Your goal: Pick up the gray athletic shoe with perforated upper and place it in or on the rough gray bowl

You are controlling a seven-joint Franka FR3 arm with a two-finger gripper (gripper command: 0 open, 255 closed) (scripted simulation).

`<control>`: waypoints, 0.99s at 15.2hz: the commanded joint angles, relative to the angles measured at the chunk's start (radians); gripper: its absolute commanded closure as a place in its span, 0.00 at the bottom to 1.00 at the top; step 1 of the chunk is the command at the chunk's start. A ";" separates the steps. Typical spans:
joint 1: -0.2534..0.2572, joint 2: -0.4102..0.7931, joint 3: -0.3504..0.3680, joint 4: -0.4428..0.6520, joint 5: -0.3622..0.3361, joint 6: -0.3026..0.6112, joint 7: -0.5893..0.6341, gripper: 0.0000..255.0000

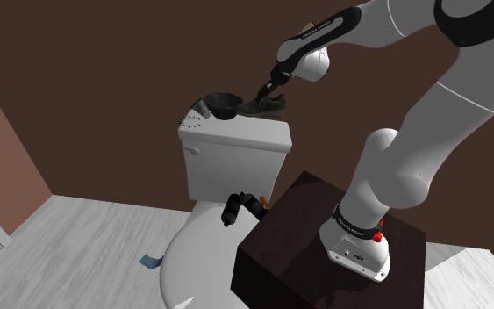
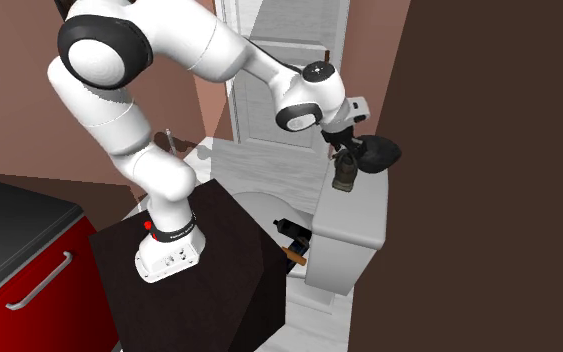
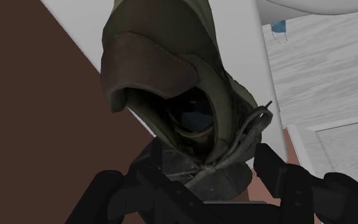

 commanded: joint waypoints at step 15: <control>-0.079 -0.069 0.101 0.141 -0.126 -0.200 0.140 1.00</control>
